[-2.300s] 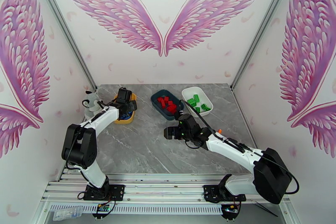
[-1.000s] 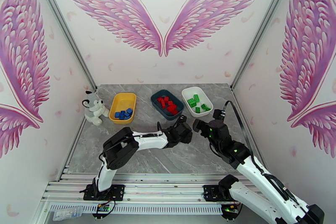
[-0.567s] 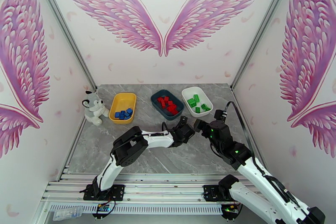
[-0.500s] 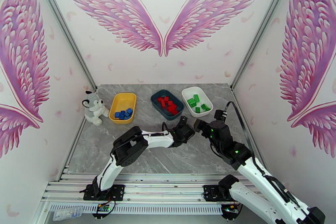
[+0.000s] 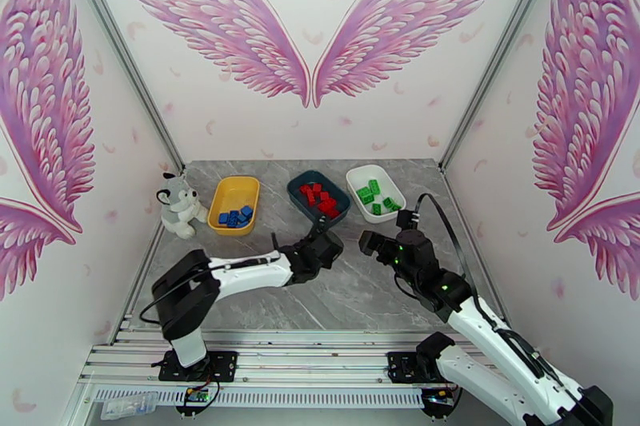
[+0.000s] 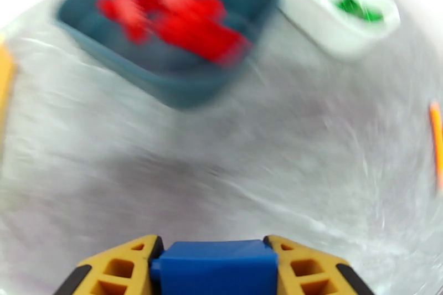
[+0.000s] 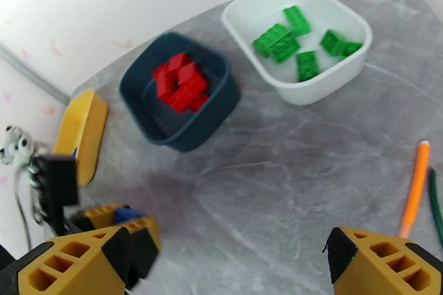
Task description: Sort the legos into containers by color
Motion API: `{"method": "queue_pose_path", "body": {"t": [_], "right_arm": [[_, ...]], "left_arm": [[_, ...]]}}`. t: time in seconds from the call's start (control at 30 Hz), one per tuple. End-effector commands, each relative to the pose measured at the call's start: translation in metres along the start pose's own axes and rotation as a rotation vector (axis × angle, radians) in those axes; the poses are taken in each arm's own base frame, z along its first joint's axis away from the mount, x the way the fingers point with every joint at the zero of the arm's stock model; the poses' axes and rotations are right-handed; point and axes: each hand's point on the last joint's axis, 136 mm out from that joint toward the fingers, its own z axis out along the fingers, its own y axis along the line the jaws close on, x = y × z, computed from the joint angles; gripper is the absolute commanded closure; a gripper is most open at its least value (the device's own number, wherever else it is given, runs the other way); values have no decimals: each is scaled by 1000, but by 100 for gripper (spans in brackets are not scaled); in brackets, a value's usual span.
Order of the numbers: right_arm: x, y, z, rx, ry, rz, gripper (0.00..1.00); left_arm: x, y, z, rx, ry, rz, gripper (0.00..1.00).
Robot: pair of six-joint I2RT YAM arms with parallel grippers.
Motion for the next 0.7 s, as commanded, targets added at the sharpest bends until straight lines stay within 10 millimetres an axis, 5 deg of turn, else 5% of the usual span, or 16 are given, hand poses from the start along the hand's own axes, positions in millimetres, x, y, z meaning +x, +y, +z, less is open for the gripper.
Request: {"method": "queue_pose_path", "body": {"t": [0.0,0.13,0.33,0.5,0.67], "right_arm": [[17,50,17,-226,134,-62,1],[51,77,43,-251,279,-159,2],[79,92,61,-223,361,-244,4],[78,91,60,-209,352,-260,3],[74,89,58,-196,337,-268,2]], "left_arm": [[-23,67,-9,-115,-22,-38,62],[-49,141,-11,-209,-31,-131,61],[-67,231,7,-310,3,-260,59],[-68,257,31,-328,58,-278,55],[-75,262,28,-315,37,-289,16]]}}
